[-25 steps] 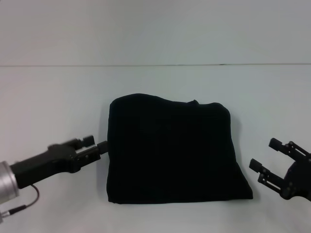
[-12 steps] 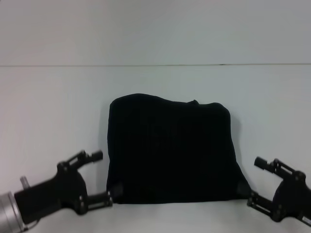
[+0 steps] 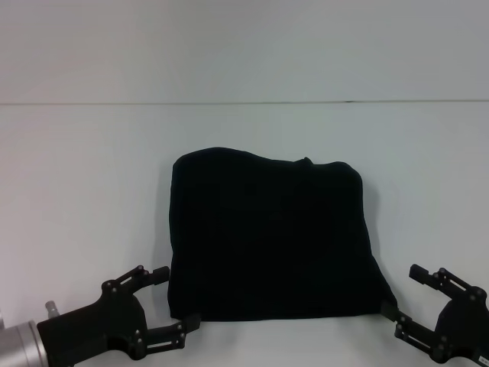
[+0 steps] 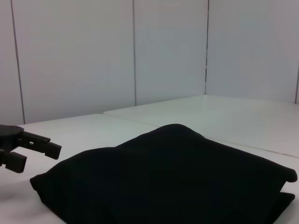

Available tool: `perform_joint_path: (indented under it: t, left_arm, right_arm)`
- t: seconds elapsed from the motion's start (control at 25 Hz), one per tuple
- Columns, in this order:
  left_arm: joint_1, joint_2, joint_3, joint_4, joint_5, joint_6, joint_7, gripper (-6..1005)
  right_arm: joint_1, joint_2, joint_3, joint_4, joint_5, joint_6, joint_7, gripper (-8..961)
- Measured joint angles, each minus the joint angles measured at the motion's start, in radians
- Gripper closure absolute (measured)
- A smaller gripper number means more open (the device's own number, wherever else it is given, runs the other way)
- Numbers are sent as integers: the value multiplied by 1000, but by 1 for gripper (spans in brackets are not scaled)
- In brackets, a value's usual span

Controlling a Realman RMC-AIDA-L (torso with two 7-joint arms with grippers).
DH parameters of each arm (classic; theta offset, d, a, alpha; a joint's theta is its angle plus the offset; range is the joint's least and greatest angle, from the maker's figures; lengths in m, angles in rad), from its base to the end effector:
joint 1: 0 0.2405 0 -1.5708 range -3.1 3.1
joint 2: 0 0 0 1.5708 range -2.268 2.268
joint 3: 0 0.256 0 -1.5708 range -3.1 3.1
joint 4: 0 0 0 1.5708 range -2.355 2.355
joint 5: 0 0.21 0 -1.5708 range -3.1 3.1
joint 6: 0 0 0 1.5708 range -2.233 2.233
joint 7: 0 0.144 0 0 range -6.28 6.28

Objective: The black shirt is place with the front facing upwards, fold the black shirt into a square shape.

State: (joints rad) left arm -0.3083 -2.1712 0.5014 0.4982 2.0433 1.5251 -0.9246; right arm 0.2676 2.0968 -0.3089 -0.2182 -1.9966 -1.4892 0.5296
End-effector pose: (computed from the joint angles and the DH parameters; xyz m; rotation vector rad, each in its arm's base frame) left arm -0.3232 0.2440 -0.0468 -2.5431 -0.5848 -0.7232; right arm 0.3488 0.2216 -0.0457 -2.3290 0.4433 0.7049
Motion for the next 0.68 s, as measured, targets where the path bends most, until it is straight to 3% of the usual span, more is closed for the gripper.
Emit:
perform_joint_path:
  t: [0.68]
  left_arm:
    - [-12, 2, -17, -11, -6, -3, -14, 50]
  right_arm:
    - [0, 1, -4, 12, 0, -6, -21, 166]
